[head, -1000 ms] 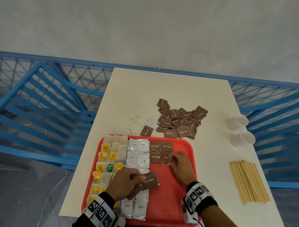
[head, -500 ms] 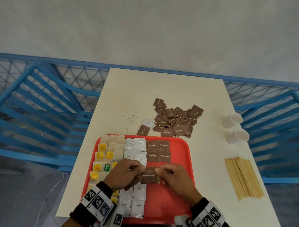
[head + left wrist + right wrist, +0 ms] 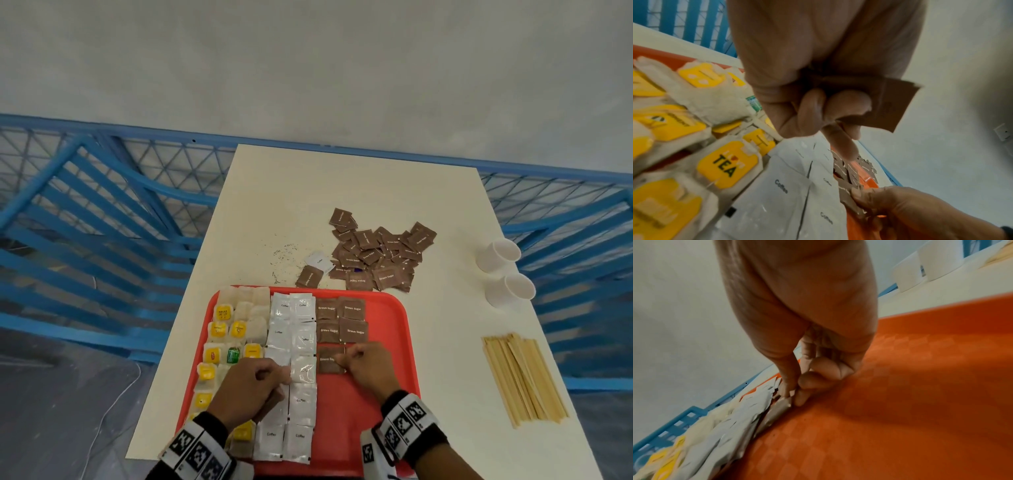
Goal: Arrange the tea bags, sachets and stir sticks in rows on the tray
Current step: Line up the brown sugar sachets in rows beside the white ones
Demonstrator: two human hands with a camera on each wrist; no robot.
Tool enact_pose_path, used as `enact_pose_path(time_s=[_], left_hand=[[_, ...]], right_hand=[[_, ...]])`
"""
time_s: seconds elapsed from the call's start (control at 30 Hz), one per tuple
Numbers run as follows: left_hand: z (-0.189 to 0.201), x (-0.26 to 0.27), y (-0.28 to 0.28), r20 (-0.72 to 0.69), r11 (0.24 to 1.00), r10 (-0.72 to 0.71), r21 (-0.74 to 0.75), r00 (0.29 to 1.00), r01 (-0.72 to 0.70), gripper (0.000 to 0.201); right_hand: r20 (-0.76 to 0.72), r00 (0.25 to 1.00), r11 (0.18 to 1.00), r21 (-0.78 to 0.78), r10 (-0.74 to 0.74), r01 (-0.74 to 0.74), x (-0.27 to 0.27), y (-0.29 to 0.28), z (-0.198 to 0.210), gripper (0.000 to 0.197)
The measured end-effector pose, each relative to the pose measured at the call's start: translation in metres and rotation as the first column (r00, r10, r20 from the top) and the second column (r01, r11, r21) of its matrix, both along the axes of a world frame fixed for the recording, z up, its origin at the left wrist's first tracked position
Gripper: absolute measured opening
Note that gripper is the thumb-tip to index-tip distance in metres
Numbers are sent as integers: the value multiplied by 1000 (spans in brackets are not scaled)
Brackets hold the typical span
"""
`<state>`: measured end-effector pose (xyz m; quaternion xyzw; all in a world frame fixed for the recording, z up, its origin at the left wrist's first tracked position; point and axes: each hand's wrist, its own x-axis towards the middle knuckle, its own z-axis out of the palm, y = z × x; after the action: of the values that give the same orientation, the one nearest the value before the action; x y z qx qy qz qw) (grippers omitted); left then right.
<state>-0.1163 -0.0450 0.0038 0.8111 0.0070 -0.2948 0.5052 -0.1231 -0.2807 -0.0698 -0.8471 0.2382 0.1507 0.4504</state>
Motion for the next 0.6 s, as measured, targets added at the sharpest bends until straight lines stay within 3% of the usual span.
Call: enact_pose_path(time_s=[0.27, 0.4, 0.53, 0.6], left_hand=[[-7, -1, 4, 3, 1000, 1, -20, 1000, -1, 32], [-5, 1, -1, 53, 1000, 21, 8, 998, -21, 32], [-6, 4, -12, 141, 998, 65, 5, 988, -66, 31], [-6, 6, -21, 201, 996, 87, 2, 976, -89, 30]], right_hand=[[-59, 992, 994, -33, -110, 108, 8, 4, -12, 26], [-74, 990, 992, -58, -116, 112, 9, 1, -7, 41], [16, 998, 996, -75, -55, 56, 2, 0, 17, 53], [23, 999, 997, 74, 27, -29, -6, 7, 48, 48]])
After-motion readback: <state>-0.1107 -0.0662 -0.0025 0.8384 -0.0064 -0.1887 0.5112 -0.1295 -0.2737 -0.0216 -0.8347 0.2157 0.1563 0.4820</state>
